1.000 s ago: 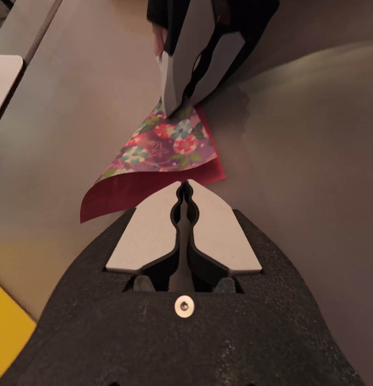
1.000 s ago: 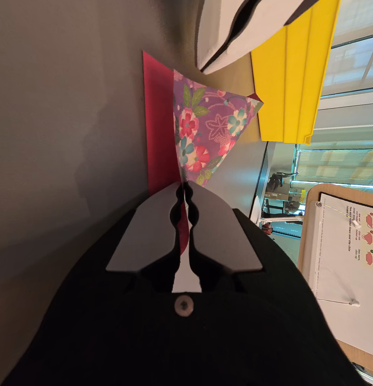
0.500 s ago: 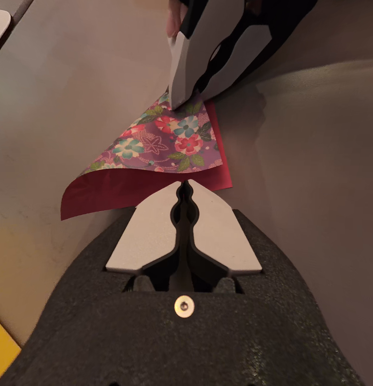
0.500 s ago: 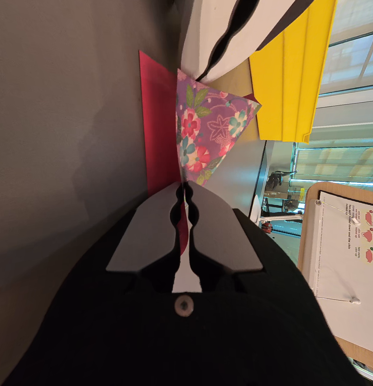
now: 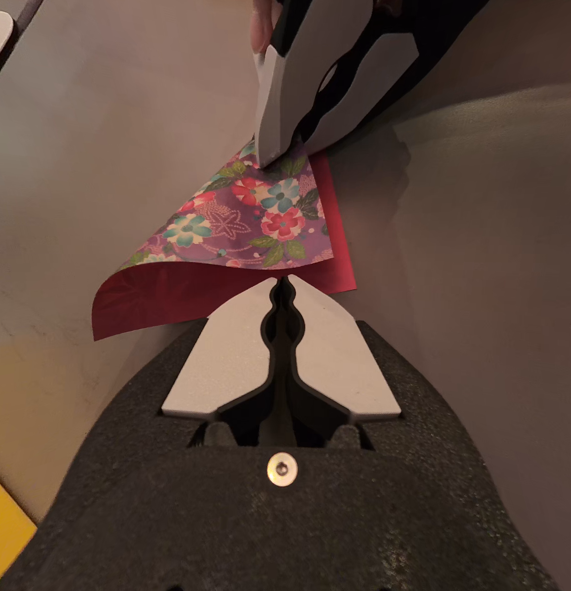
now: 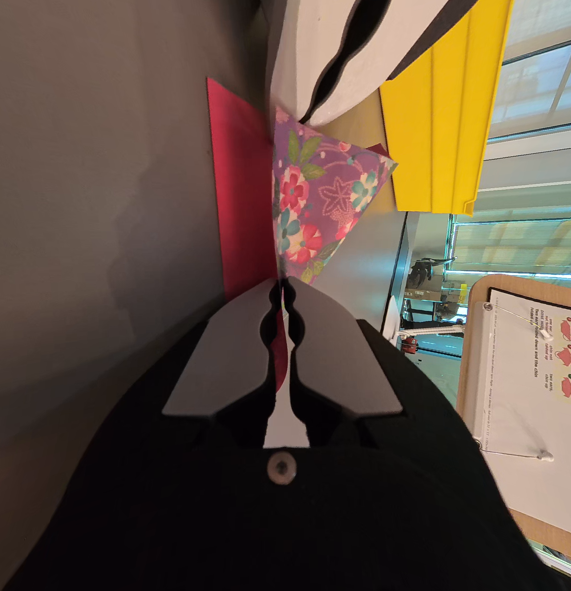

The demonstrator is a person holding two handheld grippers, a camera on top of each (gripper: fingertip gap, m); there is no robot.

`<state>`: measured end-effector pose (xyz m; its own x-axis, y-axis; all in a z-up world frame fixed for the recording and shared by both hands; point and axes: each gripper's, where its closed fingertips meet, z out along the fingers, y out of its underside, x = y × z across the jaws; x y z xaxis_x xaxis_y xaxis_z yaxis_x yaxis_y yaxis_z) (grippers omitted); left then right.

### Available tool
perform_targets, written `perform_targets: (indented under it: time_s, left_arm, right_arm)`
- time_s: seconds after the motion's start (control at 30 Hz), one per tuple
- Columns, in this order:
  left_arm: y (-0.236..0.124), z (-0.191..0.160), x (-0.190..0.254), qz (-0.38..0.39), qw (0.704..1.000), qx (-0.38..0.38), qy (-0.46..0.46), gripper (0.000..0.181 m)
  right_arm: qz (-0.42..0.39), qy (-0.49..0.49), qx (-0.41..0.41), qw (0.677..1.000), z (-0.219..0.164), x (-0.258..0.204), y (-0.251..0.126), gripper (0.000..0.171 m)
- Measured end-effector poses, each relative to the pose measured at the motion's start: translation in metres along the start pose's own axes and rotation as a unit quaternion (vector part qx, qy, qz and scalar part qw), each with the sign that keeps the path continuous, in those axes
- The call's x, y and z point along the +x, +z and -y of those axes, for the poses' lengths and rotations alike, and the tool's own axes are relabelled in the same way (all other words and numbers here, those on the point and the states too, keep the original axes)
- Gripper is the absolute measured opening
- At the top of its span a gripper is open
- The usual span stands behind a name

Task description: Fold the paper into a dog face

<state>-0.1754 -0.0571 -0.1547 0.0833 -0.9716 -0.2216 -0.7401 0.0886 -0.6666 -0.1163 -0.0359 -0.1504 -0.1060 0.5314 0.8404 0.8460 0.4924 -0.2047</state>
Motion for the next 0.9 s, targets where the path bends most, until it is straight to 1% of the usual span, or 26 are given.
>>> perform_targets:
  time_s: [0.33, 0.47, 0.57, 0.6, 0.67, 0.73, 0.77, 0.83, 0.9]
  left_arm:
    - [0.0, -0.001, -0.003, -0.022, 0.998, 0.009, -0.06, 0.0]
    - [0.001, -0.002, -0.003, -0.022, 0.998, -0.002, -0.058, 0.0]
    - [-0.002, -0.006, -0.007, 0.007, 0.998, -0.01, -0.067, 0.0]
    - [-0.006, -0.005, -0.007, 0.017, 0.997, -0.004, -0.077, 0.0]
    - [-0.019, 0.009, -0.003, 0.022, 0.994, 0.051, -0.096, 0.0]
    - [-0.029, 0.028, 0.007, 0.006, 0.989, 0.106, -0.1, 0.0]
    - [-0.03, 0.033, 0.012, -0.003, 0.989, 0.11, -0.096, 0.0]
    - [-0.02, 0.034, 0.016, -0.002, 0.994, 0.088, -0.067, 0.0]
    - [-0.005, 0.025, 0.009, 0.024, 0.998, 0.043, -0.034, 0.0]
  right_arm:
    - [-0.006, -0.014, -0.023, 1.0, -0.002, 0.001, 0.002, 0.005]
    - [-0.014, -0.065, -0.036, 0.997, -0.001, -0.001, 0.002, 0.004]
    - [-0.023, -0.108, -0.053, 0.993, -0.001, -0.001, 0.002, 0.003]
    - [-0.025, -0.117, -0.057, 0.991, -0.001, -0.001, 0.003, 0.002]
    - [-0.028, -0.128, -0.06, 0.99, 0.0, -0.001, 0.003, 0.002]
    - [-0.03, -0.131, -0.061, 0.989, 0.0, -0.001, 0.003, 0.002]
    - [-0.03, -0.132, -0.061, 0.989, 0.0, -0.001, 0.003, 0.002]
    - [-0.032, -0.133, -0.061, 0.989, 0.0, -0.001, 0.004, 0.002]
    - [-0.034, -0.134, -0.061, 0.988, 0.0, -0.001, 0.004, 0.002]
